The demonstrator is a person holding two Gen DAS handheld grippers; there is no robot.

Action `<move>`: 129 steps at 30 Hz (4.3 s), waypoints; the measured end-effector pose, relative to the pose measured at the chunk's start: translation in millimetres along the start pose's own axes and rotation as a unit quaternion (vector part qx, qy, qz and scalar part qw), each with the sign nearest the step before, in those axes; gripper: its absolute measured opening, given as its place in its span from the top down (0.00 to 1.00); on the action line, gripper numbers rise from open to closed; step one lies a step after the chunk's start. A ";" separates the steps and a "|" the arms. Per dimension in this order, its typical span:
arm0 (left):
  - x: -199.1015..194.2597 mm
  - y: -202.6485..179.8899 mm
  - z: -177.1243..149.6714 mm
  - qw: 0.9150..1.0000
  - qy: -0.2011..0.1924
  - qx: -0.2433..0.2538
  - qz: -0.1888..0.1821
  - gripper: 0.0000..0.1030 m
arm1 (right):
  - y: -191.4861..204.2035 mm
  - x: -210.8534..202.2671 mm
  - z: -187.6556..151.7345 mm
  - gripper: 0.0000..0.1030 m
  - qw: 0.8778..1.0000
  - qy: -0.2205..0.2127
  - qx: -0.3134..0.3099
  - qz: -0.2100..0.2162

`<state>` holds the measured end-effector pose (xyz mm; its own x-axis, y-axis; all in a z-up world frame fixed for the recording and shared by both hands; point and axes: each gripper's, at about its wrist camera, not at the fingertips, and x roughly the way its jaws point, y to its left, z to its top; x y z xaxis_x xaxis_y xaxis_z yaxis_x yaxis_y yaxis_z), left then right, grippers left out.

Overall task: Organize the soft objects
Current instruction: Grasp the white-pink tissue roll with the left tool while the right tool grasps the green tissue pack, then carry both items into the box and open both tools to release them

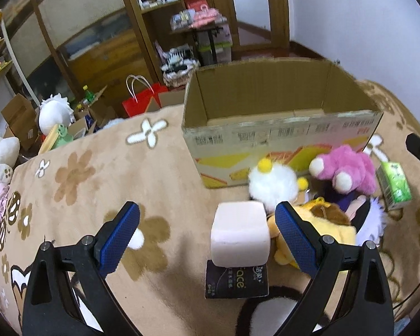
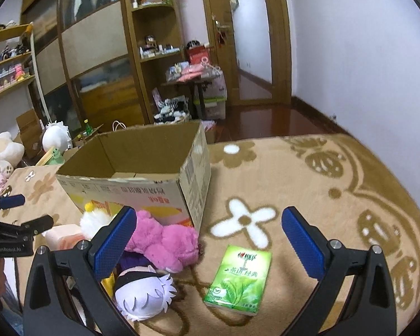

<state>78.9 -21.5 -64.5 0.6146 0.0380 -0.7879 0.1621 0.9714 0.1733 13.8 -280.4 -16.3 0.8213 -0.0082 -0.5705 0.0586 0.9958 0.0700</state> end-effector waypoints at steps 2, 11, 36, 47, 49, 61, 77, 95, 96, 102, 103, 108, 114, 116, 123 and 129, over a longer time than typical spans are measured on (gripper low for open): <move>7.7 0.6 -2.1 1.000 0.014 0.000 -0.005 0.06 | -1.7 6.6 -3.8 0.00 1.000 0.010 0.004 -0.004; 40.1 -4.8 -8.4 0.998 0.068 0.010 -0.016 0.06 | -21.4 38.9 -19.3 0.10 0.996 0.074 0.045 -0.029; 65.5 -0.1 -14.4 0.987 0.124 -0.027 -0.097 0.51 | -28.6 75.1 -46.9 0.44 0.984 0.167 0.040 -0.039; 40.1 -6.9 -18.5 0.993 0.097 -0.018 -0.070 0.54 | -18.7 63.2 -41.2 0.46 0.989 0.142 0.022 -0.022; 34.0 -6.5 -19.0 0.994 0.090 -0.020 -0.065 0.54 | -14.9 56.6 -38.4 0.46 0.991 0.131 0.015 -0.020; -24.5 -0.9 -22.3 0.998 0.003 -0.040 -0.041 0.54 | 15.3 -1.9 -21.9 0.46 0.999 0.046 -0.023 0.011; -91.6 7.4 -1.9 0.985 -0.161 -0.057 -0.031 0.54 | 46.2 -55.5 13.5 0.46 0.996 -0.063 -0.042 0.041; -91.1 7.7 60.8 0.979 -0.204 -0.023 -0.022 0.54 | 57.9 -50.1 74.7 0.46 0.988 -0.134 -0.058 0.056; -88.7 7.8 63.5 0.979 -0.203 -0.022 -0.023 0.54 | 57.7 -48.2 77.1 0.46 0.987 -0.135 -0.058 0.057; -70.5 9.9 80.5 0.980 -0.196 -0.028 -0.033 0.54 | 59.7 -29.5 88.6 0.46 0.988 -0.127 -0.065 0.064; -66.1 10.8 82.6 0.980 -0.192 -0.030 -0.038 0.54 | 60.5 -25.7 89.2 0.46 0.988 -0.125 -0.069 0.063; -45.0 9.7 88.4 0.983 -0.176 -0.018 -0.047 0.54 | 63.8 -3.8 88.0 0.46 0.989 -0.108 -0.071 0.066; -15.7 9.2 92.3 0.987 -0.146 -0.025 -0.063 0.53 | 66.7 24.0 83.3 0.46 0.992 -0.078 -0.071 0.069; -7.7 6.9 91.8 0.988 -0.137 -0.019 -0.065 0.52 | 68.1 34.0 82.4 0.46 0.993 -0.068 -0.070 0.072; 6.9 -0.2 85.9 0.989 -0.132 -0.013 -0.064 0.46 | 76.1 60.5 78.2 0.45 0.994 -0.037 -0.075 0.075; 7.7 4.5 83.3 0.988 -0.133 -0.025 -0.072 0.34 | 75.8 70.7 73.0 0.45 0.994 -0.015 -0.073 0.078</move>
<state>148.7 -36.3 -20.6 0.7700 -0.1570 -0.6185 0.2279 0.9730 0.0367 117.7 -212.2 8.4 0.8310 0.1462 -0.5367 -0.1513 0.9879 0.0349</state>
